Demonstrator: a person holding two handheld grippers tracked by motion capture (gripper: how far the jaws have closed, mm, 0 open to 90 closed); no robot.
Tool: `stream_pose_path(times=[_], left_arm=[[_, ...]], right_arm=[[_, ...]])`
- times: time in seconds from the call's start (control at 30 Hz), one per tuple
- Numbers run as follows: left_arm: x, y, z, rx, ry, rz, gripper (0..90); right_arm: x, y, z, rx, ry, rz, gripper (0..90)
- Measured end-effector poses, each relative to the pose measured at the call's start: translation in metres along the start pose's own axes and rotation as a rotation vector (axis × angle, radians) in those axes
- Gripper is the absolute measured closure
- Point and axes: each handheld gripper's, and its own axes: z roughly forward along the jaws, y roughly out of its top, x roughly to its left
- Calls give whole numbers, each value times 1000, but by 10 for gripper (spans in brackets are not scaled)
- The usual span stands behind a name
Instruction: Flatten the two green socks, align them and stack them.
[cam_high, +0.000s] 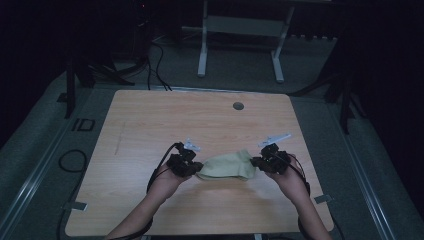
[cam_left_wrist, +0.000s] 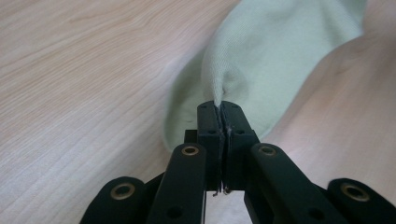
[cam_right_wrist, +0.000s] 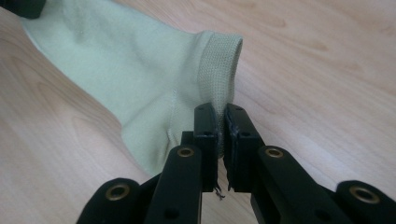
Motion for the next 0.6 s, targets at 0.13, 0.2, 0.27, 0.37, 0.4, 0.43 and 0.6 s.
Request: stream_pose_path(times=[0.13, 0.2, 0.27, 0.37, 0.4, 0.43, 0.6], left_arm=[[6, -1, 8, 20, -1, -20, 877], [8, -4, 12, 27, 2, -28, 877], [11, -5, 16, 38, 4, -38, 877], [17, -4, 22, 53, -10, -49, 877], [17, -4, 24, 60, -13, -53, 876], [18, -4, 26, 63, -12, -53, 876], [21, -8, 34, 70, -21, -66, 876]], right_arm=[[-5, -2, 12, 26, 14, 17, 843], [-9, -5, 22, 47, 24, 29, 842], [-10, -6, 28, 56, 29, 37, 842], [-14, -7, 36, 71, 32, 49, 841], [-15, -8, 39, 78, 32, 51, 841], [-16, -8, 42, 84, 28, 57, 841], [-20, -10, 54, 112, 29, 76, 837]])
